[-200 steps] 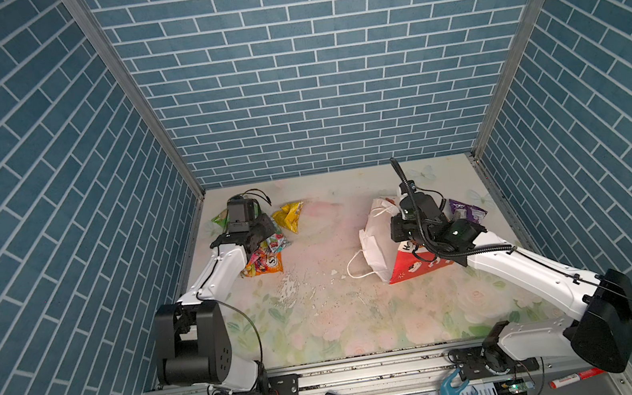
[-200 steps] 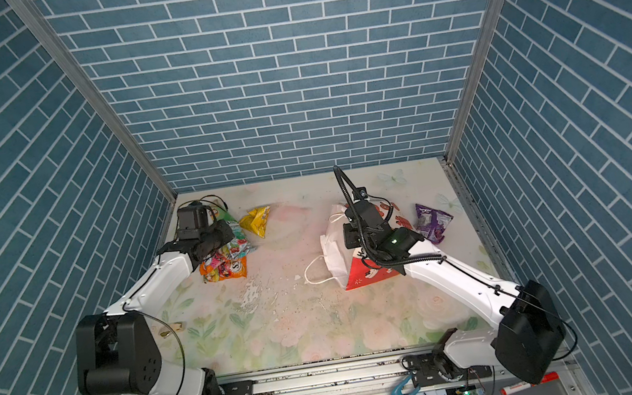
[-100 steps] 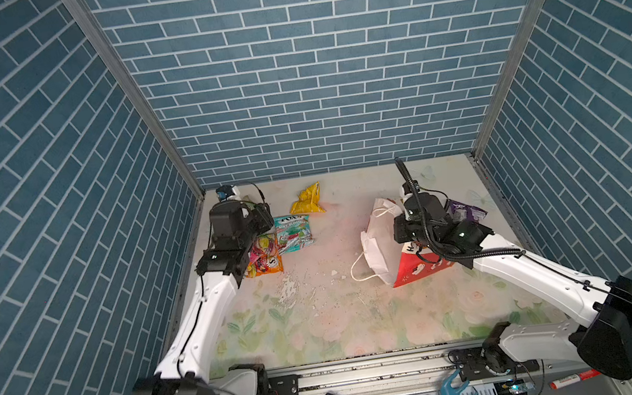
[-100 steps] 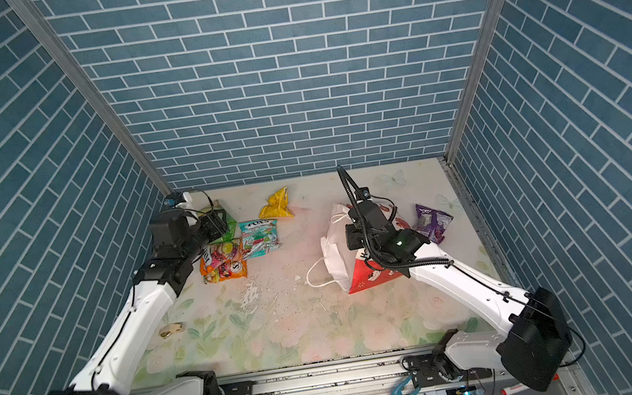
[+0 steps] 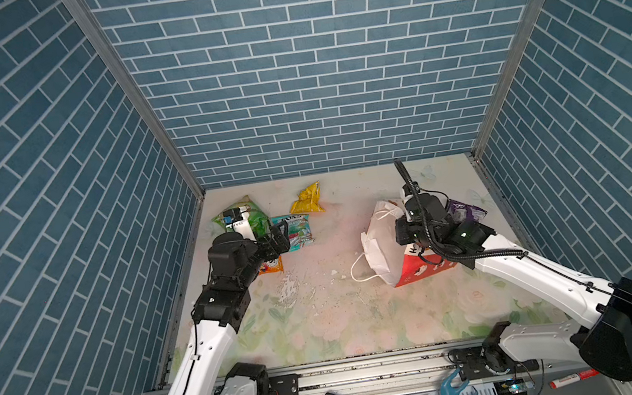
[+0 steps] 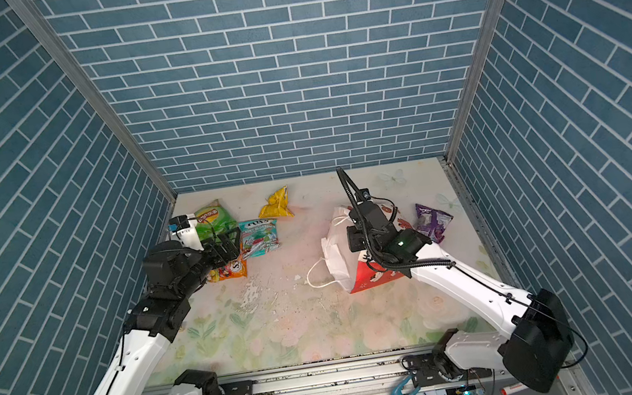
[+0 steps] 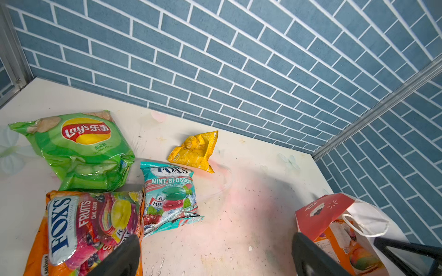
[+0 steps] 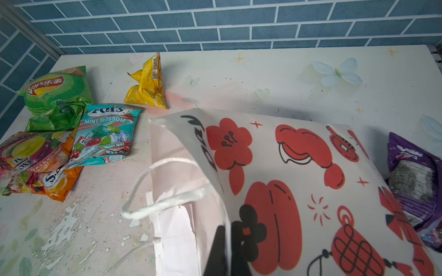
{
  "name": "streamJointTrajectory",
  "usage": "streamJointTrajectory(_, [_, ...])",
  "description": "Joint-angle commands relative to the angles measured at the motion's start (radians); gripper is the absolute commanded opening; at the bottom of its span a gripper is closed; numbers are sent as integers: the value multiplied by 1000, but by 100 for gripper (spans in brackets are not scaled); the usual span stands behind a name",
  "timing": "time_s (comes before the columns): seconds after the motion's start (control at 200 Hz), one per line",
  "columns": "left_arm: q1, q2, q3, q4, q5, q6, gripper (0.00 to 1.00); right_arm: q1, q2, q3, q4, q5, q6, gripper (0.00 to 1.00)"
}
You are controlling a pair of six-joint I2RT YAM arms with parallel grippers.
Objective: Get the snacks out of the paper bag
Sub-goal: 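Open the left gripper to drop the teal packet beside the chips, then move the open left gripper back over the paper bag mouth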
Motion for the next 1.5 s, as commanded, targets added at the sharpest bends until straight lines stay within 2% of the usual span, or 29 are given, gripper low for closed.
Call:
streamJointTrajectory(0.0, [-3,-6,-22,31,9,10,100,-2,-19,25,-34,9,36,0])
streamJointTrajectory(0.42, [-27,18,-69,106,149,-44,100,-2,10,44,-63,-17,59,0])
streamJointTrajectory(0.555, [-106,34,-75,114,159,-44,99,-2,20,45,-56,-39,62,0])
streamJointTrajectory(0.81, [-324,133,-40,151,132,-32,96,0,43,48,-65,-81,58,0])
streamJointTrajectory(0.945, [-420,187,-37,208,124,-39,92,0,41,51,-64,-133,10,0])
streamJointTrajectory(1.145, [-501,274,-65,336,140,-70,86,4,13,44,-93,-149,-82,0])
streamJointTrajectory(1.235, [-535,308,-97,419,131,-85,83,7,2,31,-80,-208,-140,0])
streamJointTrajectory(1.365, [-599,359,-103,462,75,-14,80,8,-4,15,-79,-228,-177,0])
streamJointTrajectory(1.495, [-610,414,-136,556,75,-4,77,8,-2,20,-80,-260,-200,0])
